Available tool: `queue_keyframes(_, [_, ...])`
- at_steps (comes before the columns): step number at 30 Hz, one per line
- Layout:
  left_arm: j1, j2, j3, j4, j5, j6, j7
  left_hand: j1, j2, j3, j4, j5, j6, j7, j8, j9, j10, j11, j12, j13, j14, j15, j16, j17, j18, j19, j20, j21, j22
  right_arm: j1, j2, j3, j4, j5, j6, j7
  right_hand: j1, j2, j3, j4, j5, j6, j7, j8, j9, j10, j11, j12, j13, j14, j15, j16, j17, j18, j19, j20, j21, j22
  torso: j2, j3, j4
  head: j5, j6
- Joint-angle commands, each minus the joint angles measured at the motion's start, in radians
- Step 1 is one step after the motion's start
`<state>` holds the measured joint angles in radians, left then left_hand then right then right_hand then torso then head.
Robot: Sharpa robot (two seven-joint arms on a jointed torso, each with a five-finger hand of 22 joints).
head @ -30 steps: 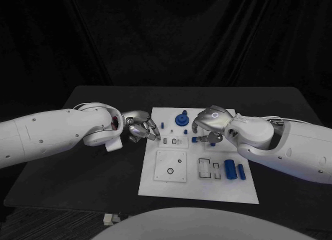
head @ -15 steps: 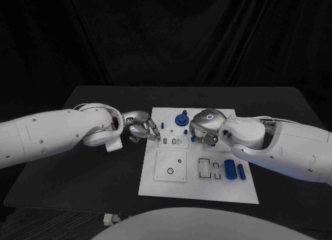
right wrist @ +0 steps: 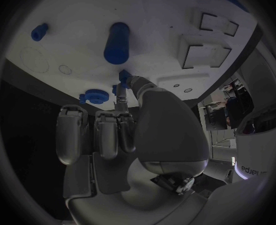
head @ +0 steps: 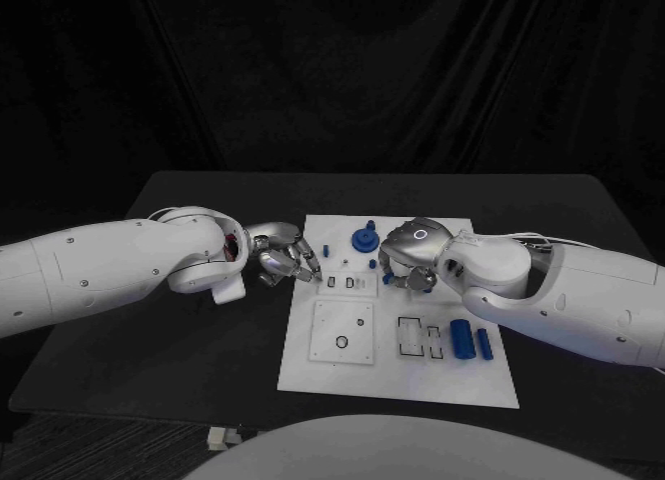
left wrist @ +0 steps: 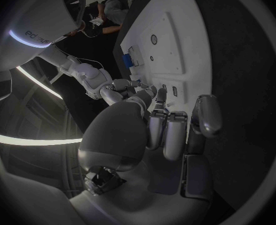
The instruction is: Assemble the parts on the task board
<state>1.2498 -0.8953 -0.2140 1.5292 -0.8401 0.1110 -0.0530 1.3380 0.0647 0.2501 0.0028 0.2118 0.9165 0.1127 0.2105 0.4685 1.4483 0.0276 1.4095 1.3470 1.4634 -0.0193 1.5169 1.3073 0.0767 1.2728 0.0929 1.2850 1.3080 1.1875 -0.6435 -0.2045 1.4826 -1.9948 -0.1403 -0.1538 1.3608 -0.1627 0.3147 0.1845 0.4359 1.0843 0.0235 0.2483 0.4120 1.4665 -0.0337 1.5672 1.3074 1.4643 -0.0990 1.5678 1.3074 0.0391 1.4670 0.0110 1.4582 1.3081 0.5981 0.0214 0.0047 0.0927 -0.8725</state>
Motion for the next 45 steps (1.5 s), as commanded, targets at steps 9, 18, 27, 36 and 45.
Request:
queue_keyframes(9, [-0.004, -0.005, 0.001, 0.009, -0.054, -0.078, 0.178, 0.028, -0.010, -0.002, 0.010, 0.011, -0.023, 0.003, 0.001, -0.008, -0.009, 0.007, -0.006, 0.045, 0.037, 0.002, -0.006, 0.167, 0.014, -0.012, 0.001, -0.009, 0.008, 0.018, -0.074, -0.001, 0.074, 0.190, -0.177, -0.002, 0.006, 0.009, 0.001, -0.013, -0.014, 0.019, 0.004, 0.009, 0.015, 0.104, -0.001, 0.004, 0.263, 0.107, 0.000, 0.003, 0.263, -0.011, 0.041, 0.005, 0.000, 0.225, 0.000, 0.0002, -0.0003, 0.005, 0.000])
queue_keyframes(18, [-0.009, 0.004, 0.001, 0.013, -0.219, -0.202, 0.330, 0.014, -0.067, -0.067, 0.100, -0.131, -0.058, 0.011, -0.020, -0.050, -0.001, 0.009, 0.000, 0.044, 0.042, 0.005, 0.000, 0.173, 0.011, 0.003, 0.005, -0.007, 0.024, 0.072, -0.135, -0.001, 0.157, 0.590, -0.265, 0.034, 0.010, 0.011, 0.009, -0.018, -0.034, 0.023, 0.019, 0.005, 0.020, 0.104, 0.012, 0.004, 0.263, 0.107, 0.006, 0.003, 0.263, -0.013, 0.046, 0.008, 0.008, 0.228, 0.000, 0.0001, -0.0005, -0.008, 0.000])
queue_keyframes(27, [-0.018, 0.022, 0.001, 0.004, -0.247, -0.253, 0.369, 0.017, -0.074, -0.089, 0.134, -0.146, -0.059, 0.014, -0.021, -0.066, -0.018, 0.014, -0.021, 0.019, 0.031, 0.009, -0.010, 0.158, 0.013, -0.004, 0.007, -0.019, 0.020, 0.083, -0.155, -0.001, 0.189, 0.879, -0.291, 0.073, 0.014, 0.012, 0.011, -0.021, -0.029, 0.028, 0.019, 0.008, 0.022, 0.104, 0.011, 0.004, 0.263, 0.107, 0.008, 0.003, 0.263, -0.011, 0.043, 0.010, 0.002, 0.226, 0.000, 0.0006, -0.0006, -0.009, 0.000])
queue_keyframes(36, [-0.037, 0.045, 0.001, -0.011, -0.251, -0.341, 0.407, 0.029, -0.082, -0.106, 0.161, -0.128, -0.062, 0.018, -0.023, -0.081, -0.031, 0.018, -0.037, 0.001, 0.025, 0.013, -0.014, 0.153, 0.013, -0.001, 0.011, -0.020, 0.026, 0.085, -0.160, -0.001, 0.192, 1.170, -0.281, 0.124, 0.013, 0.016, 0.013, -0.021, -0.021, 0.026, 0.020, 0.007, 0.024, 0.104, 0.011, 0.004, 0.263, 0.107, 0.009, 0.003, 0.263, -0.009, 0.038, 0.011, -0.007, 0.223, 0.001, 0.0002, 0.0006, -0.003, 0.000])
queue_keyframes(45, [-0.048, 0.055, 0.001, -0.020, -0.252, -0.411, 0.448, 0.059, -0.079, -0.110, 0.178, -0.079, -0.052, 0.016, -0.017, -0.096, -0.030, 0.017, -0.035, -0.001, 0.026, 0.013, -0.013, 0.153, 0.012, 0.004, 0.012, -0.020, 0.033, 0.084, -0.158, -0.001, 0.196, 1.298, -0.254, 0.147, 0.010, 0.017, 0.012, -0.021, -0.016, 0.025, 0.021, 0.007, 0.025, 0.104, 0.012, 0.004, 0.263, 0.107, 0.010, 0.003, 0.263, -0.008, 0.035, 0.012, -0.012, 0.221, 0.000, 0.0000, 0.0001, 0.004, 0.000])
